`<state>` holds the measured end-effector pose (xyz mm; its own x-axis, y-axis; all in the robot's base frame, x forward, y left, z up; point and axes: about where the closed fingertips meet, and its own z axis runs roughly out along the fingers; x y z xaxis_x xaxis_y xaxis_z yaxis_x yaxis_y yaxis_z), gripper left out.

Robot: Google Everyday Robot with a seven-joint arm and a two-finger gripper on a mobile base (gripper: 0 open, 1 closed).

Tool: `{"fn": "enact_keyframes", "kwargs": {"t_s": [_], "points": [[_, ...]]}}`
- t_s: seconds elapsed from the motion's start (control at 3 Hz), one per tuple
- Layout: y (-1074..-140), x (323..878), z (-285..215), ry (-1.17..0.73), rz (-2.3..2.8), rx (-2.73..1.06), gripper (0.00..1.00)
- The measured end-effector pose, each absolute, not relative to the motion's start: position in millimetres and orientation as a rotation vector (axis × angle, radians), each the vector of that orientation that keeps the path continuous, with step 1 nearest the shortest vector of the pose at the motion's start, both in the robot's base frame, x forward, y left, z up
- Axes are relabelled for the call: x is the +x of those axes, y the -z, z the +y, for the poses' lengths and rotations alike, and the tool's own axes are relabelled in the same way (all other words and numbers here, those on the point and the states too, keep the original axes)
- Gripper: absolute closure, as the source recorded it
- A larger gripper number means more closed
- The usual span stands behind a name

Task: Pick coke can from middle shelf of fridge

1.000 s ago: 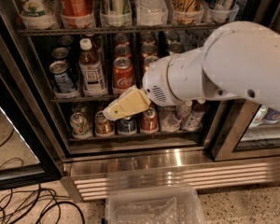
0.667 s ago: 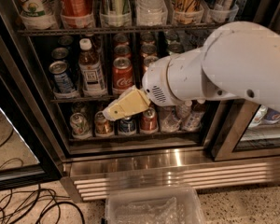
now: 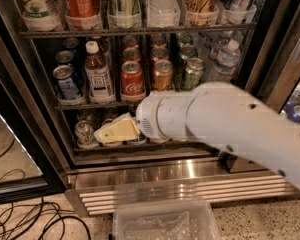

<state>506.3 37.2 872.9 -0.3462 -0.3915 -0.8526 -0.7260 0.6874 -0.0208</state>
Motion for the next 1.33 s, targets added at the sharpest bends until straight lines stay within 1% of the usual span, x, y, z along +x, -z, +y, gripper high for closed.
{"fn": "enact_keyframes", "kwargs": {"t_s": [0.33, 0.67, 1.0, 1.33], "points": [[-841, 507, 64, -0.485, 1.953, -0.725, 0.0], [-838, 506, 67, -0.484, 1.952, -0.724, 0.0], [-816, 510, 69, -0.504, 1.967, -0.657, 0.0], [-798, 515, 53, -0.46, 1.955, -0.543, 0.0]]}}
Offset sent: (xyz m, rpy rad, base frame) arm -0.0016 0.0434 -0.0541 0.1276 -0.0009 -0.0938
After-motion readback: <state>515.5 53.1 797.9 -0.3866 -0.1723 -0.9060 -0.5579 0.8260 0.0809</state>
